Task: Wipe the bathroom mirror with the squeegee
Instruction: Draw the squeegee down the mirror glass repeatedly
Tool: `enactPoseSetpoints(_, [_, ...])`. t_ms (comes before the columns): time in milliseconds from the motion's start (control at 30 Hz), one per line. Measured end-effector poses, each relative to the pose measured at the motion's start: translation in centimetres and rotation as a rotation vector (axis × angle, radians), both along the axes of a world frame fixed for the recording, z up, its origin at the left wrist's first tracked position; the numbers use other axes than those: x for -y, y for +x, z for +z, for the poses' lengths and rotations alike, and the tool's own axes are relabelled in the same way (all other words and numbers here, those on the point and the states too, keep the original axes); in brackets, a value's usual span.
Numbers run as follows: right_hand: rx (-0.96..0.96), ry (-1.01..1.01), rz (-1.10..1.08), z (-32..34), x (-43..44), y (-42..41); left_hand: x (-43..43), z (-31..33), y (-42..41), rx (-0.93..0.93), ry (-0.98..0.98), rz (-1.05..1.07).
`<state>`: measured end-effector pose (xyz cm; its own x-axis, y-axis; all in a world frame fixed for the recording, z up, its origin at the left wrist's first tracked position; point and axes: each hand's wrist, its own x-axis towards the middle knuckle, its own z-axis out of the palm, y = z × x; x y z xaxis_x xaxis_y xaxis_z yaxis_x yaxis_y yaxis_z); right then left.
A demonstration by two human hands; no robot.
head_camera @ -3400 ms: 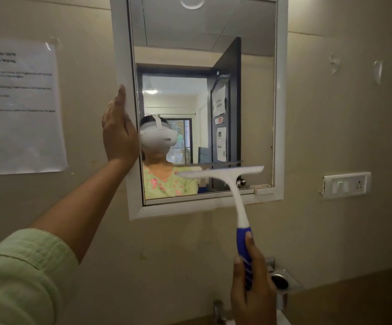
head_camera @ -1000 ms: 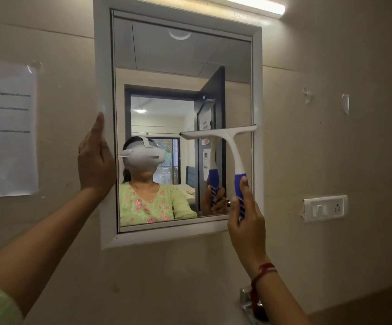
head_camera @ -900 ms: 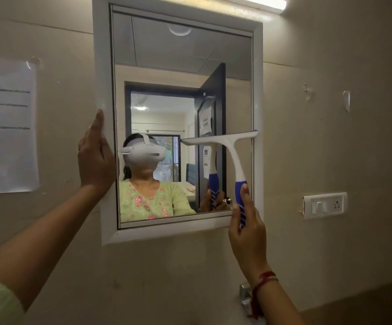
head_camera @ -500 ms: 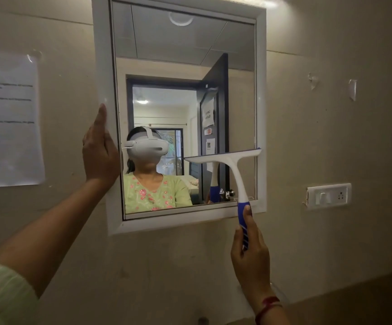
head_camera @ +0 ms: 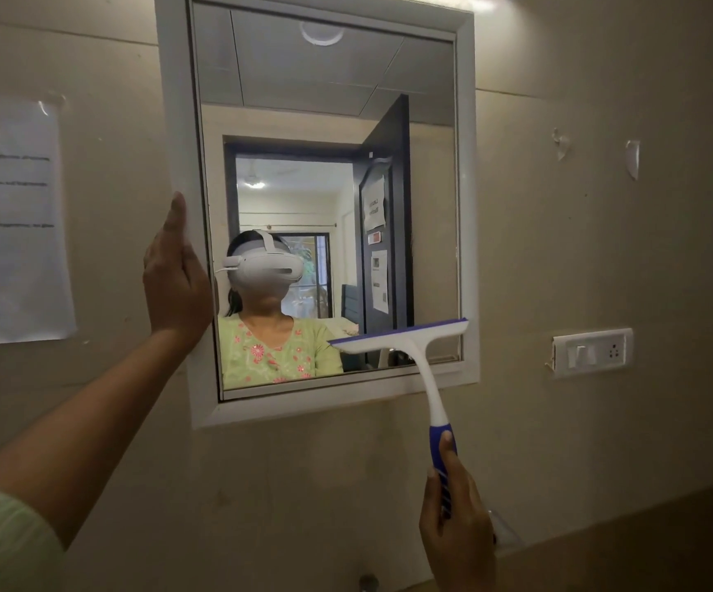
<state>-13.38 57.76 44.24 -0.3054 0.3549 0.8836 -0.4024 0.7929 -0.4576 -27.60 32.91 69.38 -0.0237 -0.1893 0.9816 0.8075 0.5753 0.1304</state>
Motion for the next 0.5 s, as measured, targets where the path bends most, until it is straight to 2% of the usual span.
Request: enactPoseSetpoints(500, [0.034,-0.025,0.017,-2.2,0.5,1.5,-0.1,-0.6,0.2,0.019,-0.001,0.001])
